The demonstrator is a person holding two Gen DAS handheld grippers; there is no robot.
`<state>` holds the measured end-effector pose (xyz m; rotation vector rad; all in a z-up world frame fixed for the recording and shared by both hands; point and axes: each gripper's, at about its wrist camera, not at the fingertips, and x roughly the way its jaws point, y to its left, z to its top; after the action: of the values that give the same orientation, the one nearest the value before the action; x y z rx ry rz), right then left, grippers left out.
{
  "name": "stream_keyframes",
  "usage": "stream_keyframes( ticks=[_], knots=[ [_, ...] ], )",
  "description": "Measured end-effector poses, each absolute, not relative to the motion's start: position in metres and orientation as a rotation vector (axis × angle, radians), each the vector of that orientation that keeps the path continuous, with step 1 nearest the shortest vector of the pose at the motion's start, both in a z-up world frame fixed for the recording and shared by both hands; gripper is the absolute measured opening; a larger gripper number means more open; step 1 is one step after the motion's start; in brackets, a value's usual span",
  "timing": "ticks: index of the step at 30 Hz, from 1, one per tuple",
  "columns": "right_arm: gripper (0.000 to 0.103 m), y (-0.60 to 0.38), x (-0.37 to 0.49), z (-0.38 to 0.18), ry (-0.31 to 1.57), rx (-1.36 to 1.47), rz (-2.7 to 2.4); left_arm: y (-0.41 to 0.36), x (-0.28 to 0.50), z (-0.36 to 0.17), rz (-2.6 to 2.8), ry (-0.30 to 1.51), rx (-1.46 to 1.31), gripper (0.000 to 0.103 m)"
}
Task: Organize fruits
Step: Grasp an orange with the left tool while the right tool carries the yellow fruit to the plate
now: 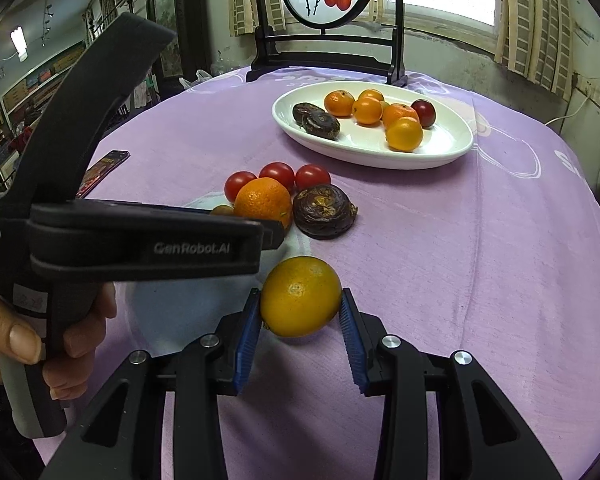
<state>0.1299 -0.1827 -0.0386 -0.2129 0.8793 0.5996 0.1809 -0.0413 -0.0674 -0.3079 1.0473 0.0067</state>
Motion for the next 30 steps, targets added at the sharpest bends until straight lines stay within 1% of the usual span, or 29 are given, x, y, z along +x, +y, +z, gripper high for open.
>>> stream_keyframes(
  ticks=[2,3,5,9,23,30],
  knots=[
    [0.039,-0.184,0.131,-0.04,0.883,-0.209,0.599,-0.042,0.182,-0.067,0.034,1.043,-0.325,0.064],
    [0.039,-0.184,0.131,-0.04,0.885,-0.206,0.6,-0.042,0.183,-0.067,0.051,1.039,-0.33,0.059],
    [0.039,-0.183,0.131,-0.041,0.887,-0.205,0.607,-0.04,0.185,-0.068,0.056,1.031,-0.345,0.057],
    [0.039,-0.182,0.128,-0.04,0.879,-0.205,0.623,-0.041,0.184,-0.067,0.048,1.028,-0.333,0.054],
    [0.039,-0.187,0.132,-0.03,0.86,-0.161,0.588,-0.028,0.167,-0.042,-0.035,0.991,-0.274,0.054],
    [0.039,-0.177,0.157,0.004,0.787,-0.189,0.558,-0.024,0.19,-0.005,-0.08,0.923,-0.216,0.054]
  ],
)
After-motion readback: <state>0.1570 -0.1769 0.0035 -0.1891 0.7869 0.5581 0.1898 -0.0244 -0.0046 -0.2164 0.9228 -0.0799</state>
